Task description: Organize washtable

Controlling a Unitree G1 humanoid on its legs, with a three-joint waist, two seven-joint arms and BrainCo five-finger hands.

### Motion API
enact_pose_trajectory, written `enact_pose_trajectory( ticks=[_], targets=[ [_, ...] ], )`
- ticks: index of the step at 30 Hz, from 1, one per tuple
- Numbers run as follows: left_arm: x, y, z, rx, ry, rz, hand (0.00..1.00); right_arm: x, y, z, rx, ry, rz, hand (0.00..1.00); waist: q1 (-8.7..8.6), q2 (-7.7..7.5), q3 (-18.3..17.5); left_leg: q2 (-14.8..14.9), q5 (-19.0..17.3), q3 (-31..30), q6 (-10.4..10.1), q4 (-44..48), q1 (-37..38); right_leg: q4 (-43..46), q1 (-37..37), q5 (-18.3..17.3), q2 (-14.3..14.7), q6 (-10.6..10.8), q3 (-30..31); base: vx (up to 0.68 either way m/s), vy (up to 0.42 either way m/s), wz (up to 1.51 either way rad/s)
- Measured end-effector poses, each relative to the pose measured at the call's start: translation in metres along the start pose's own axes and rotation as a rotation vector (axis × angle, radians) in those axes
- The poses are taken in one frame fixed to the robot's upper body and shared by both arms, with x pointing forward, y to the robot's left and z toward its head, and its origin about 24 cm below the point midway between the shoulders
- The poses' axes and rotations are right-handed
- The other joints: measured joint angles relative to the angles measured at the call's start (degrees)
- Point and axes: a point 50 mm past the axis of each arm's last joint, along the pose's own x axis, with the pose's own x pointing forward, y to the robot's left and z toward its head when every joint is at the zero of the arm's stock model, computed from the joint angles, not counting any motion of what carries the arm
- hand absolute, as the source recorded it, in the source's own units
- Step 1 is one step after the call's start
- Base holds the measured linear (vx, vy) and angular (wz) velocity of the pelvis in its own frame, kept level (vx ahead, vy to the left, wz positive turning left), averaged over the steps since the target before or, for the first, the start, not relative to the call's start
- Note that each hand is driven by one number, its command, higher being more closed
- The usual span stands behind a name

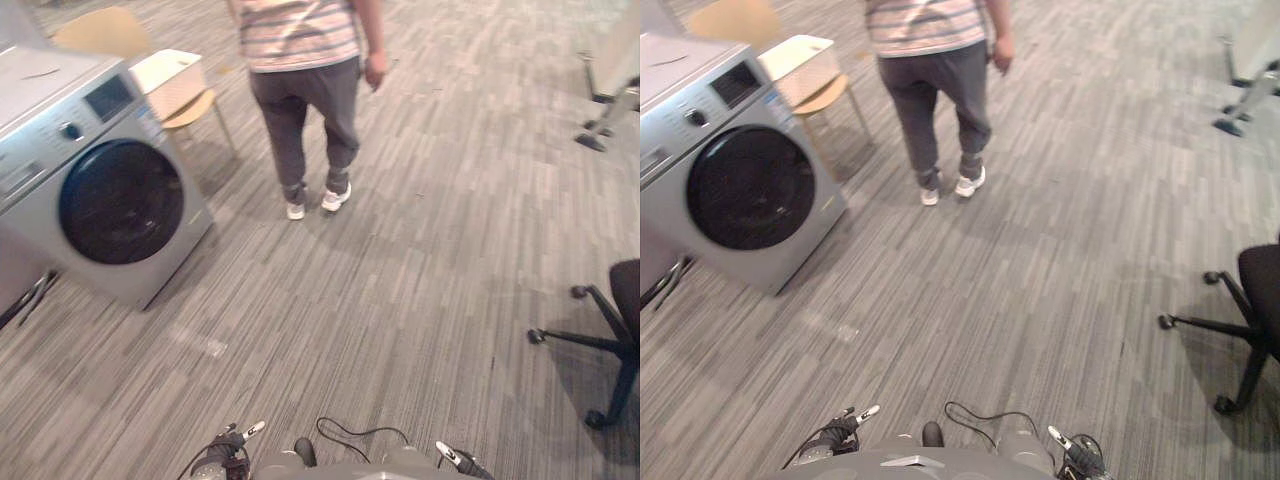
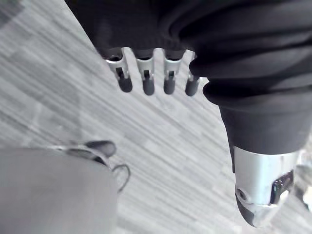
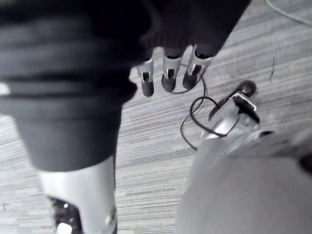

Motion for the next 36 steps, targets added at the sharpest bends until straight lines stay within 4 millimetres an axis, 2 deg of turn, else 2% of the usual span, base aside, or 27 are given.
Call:
enact_pose_trajectory(
  ticks=[2,3,4,6,7,8,9,11,12,15,16,17,18,19,21,22,23,25,26,27,29,30,31,32,33,34,36],
  targets=[
    [0.002,-0.008,0.007,0.003,-0.015,-0.023,0.0,0.004,0.0,0.013,0.016,-0.003,0.002,0.0,-0.29,0.37,0.9,0.5,-0.1,3.4,-0.2,-2.1,4.6,3.1,-3.8,-2.6,-4.5,-4.6,-10.7,0.16,-0.031,-0.69],
    [0.002,-0.01,0.007,-0.009,-0.017,-0.027,0.0,0.004,0.003,0.011,0.026,0.002,0.015,0.0,-0.46,0.3,0.9,0.7,-0.3,4.4,-0.5,-2.4,5.5,2.3,-4.2,-3.1,-6.0,-5.9,-13.9,0.07,-0.1,-0.59],
    [0.002,-0.012,0.007,-0.026,-0.019,-0.025,0.0,0.003,0.004,0.011,0.029,-0.007,0.021,0.0,-0.48,0.31,0.9,1.6,-1.3,5.8,-1.9,-2.7,6.7,-1.4,-4.3,-3.8,-8.7,-7.4,-20.3,-0.04,-0.122,-0.43],
    [0.001,-0.015,0.003,-0.022,-0.003,-0.032,0.0,0.003,0.005,0.007,0.077,-0.003,0.006,0.0,-0.77,0.06,1.2,3.5,-2.7,8.3,-4.7,-2.9,8.0,-15.7,-4.7,-2.8,-10.6,-8.6,-25.8,-0.13,-0.163,-0.64],
    [0.0,-0.015,-0.002,-0.022,0.013,-0.033,0.0,0.002,0.003,0.005,0.082,0.002,-0.001,0.0,-1.03,0.24,1.2,4.0,-3.1,8.9,-5.8,-2.7,8.1,-19.0,-5.1,-1.8,-10.6,-8.5,-25.7,-0.07,-0.14,-0.57],
    [0.0,-0.014,-0.004,-0.028,0.02,-0.029,0.0,0.001,-0.001,-0.001,0.087,0.016,-0.015,0.0,-1.29,0.14,1.2,4.7,-3.4,9.3,-6.9,-2.5,8.6,-23.4,-4.7,1.2,-10.4,-8.6,-25.6,0.12,-0.272,-0.55],
    [0.0,-0.015,-0.005,-0.024,0.026,-0.034,0.0,-0.002,-0.009,-0.011,0.103,0.042,-0.047,0.0,-0.89,1.57,1.7,7.1,-3.8,10.0,-8.5,-2.6,11.1,-21.7,-4.0,2.2,-8.0,-11.2,-26.7,0.2,-0.342,-0.51],
    [-0.001,-0.018,-0.008,-0.021,0.033,-0.045,0.0,-0.004,-0.017,-0.016,0.103,0.062,-0.067,0.0,-1.29,2.43,1.3,9.3,-2.4,9.8,-9.9,-1.2,11.9,-20.2,-3.8,-1.1,-5.7,-11.9,-26.1,0.26,-0.382,-0.45],
    [-0.001,-0.02,-0.008,-0.024,0.034,-0.05,0.0,-0.005,-0.018,-0.018,0.106,0.069,-0.07,0.0,-1.36,2.66,1.2,10.4,-2.3,9.4,-9.9,0.7,11.4,-20.4,-3.4,-1.7,-4.8,-12.2,-26.0,0.3,-0.367,-0.34],
    [0.0,-0.03,-0.002,-0.033,0.01,-0.085,0.0,-0.006,-0.02,-0.023,0.105,0.081,-0.079,0.0,-1.61,3.24,0.8,16.1,0.1,3.2,-8.6,17.6,5.3,-26.5,3.1,-2.6,-1.1,-13.5,-27.5,0.33,-0.32,0.01],
    [0.0,-0.03,-0.001,-0.036,0.004,-0.083,0.0,-0.006,-0.02,-0.022,0.1,0.081,-0.082,0.0,-1.42,3.21,0.8,17.5,1.5,1.6,-8.1,24.7,3.2,-28.9,5.8,-2.5,-0.1,-14.0,-27.5,0.32,-0.233,0.0],
    [0.0,-0.026,-0.001,-0.063,0.004,-0.067,0.0,-0.005,-0.019,-0.02,0.077,0.073,-0.077,0.0,-1.13,2.79,0.9,18.9,1.7,0.2,-7.2,37.9,-0.9,-31.5,9.7,-2.5,1.4,-15.7,-27.3,0.32,-0.186,-0.07],
    [0.0,-0.024,-0.002,-0.067,0.005,-0.061,0.0,-0.004,-0.017,-0.017,0.06,0.067,-0.07,0.0,-1.02,2.81,0.9,19.1,1.2,0.2,-6.4,42.9,-2.4,-32.3,11.2,-2.8,1.7,-16.2,-27.2,0.35,-0.165,-0.2],
    [-0.001,-0.02,-0.005,-0.072,0.007,-0.047,0.0,-0.002,-0.012,-0.009,0.022,0.051,-0.051,0.0,-0.9,2.72,1.0,18.7,-0.2,0.6,-5.1,51.0,-5.5,-33.7,13.8,-3.0,2.3,-16.6,-26.4,0.23,-0.044,-0.24],
    [-0.002,-0.016,-0.004,-0.103,-0.01,-0.03,0.0,0.001,-0.006,0.002,-0.007,0.021,-0.034,0.0,-0.51,2.62,1.2,14.8,-3.2,-1.5,-5.4,54.7,-10.8,-36.4,17.1,-2.9,2.7,-16.6,-25.0,0.07,0.033,-0.33],
    [-0.002,-0.014,0.0,-0.111,-0.023,-0.021,0.0,0.002,-0.002,0.003,-0.021,0.024,-0.024,0.0,0.72,2.49,1.3,11.7,-6.1,-2.2,-6.3,52.6,-14.1,-37.5,18.6,-2.5,2.4,-16.5,-24.0,-0.08,0.076,-0.48],
    [-0.001,-0.013,0.002,-0.109,-0.035,-0.018,0.0,0.003,0.001,0.004,-0.025,0.023,-0.016,0.0,1.34,2.43,1.3,10.7,-7.2,-1.6,-5.8,50.6,-15.5,-38.3,19.5,-2.4,2.3,-16.4,-23.3,-0.16,0.104,-0.66],
    [-0.001,-0.013,0.009,-0.108,-0.067,-0.014,0.0,0.005,0.009,0.009,-0.026,0.014,0.003,0.0,2.18,1.8,1.7,8.0,-8.5,2.0,-4.4,35.2,-18.7,-41.7,23.3,-2.3,1.1,-15.7,-22.3,-0.26,0.092,-0.46],
    [-0.001,-0.012,0.01,-0.109,-0.071,-0.011,0.0,0.005,0.01,0.009,-0.026,0.013,0.006,0.0,2.16,1.49,1.7,6.4,-7.3,2.0,-4.5,26.2,-19.3,-43.2,24.8,-2.8,0.1,-14.6,-21.9,-0.3,0.048,-0.26],
    [-0.001,-0.013,0.009,-0.112,-0.067,-0.009,0.0,0.005,0.01,0.01,-0.032,0.011,0.007,0.0,2.13,2.08,1.6,5.2,-2.0,0.2,-5.0,11.6,-20.2,-45.1,26.5,-3.9,-0.3,-12.8,-21.4,-0.2,0.028,-0.18],
    [-0.001,-0.014,0.009,-0.117,-0.069,-0.008,0.0,0.004,0.005,0.008,-0.036,0.015,-0.006,0.0,2.34,2.4,1.4,5.3,3.7,-1.2,-5.4,8.2,-21.3,-46.1,27.7,-5.2,-0.5,-11.6,-21.1,0.07,0.088,-0.09],
    [-0.001,-0.01,0.01,-0.126,-0.07,0.002,0.0,0.004,0.006,0.007,-0.05,0.019,0.0,0.0,2.39,1.76,1.3,4.5,6.7,-1.0,-3.6,9.8,-21.8,-45.8,28.3,-6.5,-1.6,-10.5,-21.0,0.44,0.198,-0.02],
    [0.0,-0.003,0.01,-0.159,-0.073,0.031,0.0,0.003,0.006,0.002,-0.063,0.034,0.001,0.0,2.38,0.47,0.6,2.6,5.6,-1.3,-0.2,13.0,-22.5,-43.8,28.8,-8.1,-4.0,-10.0,-21.0,0.66,0.259,0.07],
    [-0.001,0.002,0.008,-0.175,-0.062,0.051,0.0,0.002,0.004,-0.004,-0.082,0.049,0.001,0.0,2.11,-1.32,-0.2,1.2,1.1,-1.3,1.7,17.2,-23.4,-34.7,25.6,-9.2,-6.3,-9.1,-20.8,0.56,0.205,0.1],
    [-0.001,0.003,0.008,-0.174,-0.06,0.053,0.0,0.001,0.003,-0.006,-0.084,0.055,0.001,0.0,2.14,-1.53,-0.3,0.8,0.3,-1.3,1.8,17.6,-23.2,-31.8,24.6,-9.2,-6.9,-9.1,-20.8,0.54,0.232,0.27],
    [-0.001,0.006,0.006,-0.163,-0.051,0.059,0.0,-0.001,0.0,-0.013,-0.063,0.073,-0.005,0.0,2.14,-2.52,-0.6,-1.2,-2.3,-1.1,2.7,18.0,-20.3,-15.7,19.5,-7.4,-10.2,-6.5,-19.7,0.34,0.189,0.28],
    [-0.001,0.013,0.005,-0.151,-0.042,0.073,0.0,-0.003,0.0,-0.021,-0.065,0.096,0.003,0.0,1.81,-4.07,-0.1,-3.2,-4.9,-1.8,3.3,17.8,-15.8,0.6,14.3,-0.9,-12.7,-3.6,-17.1,0.38,0.175,0.37]
  ],
)
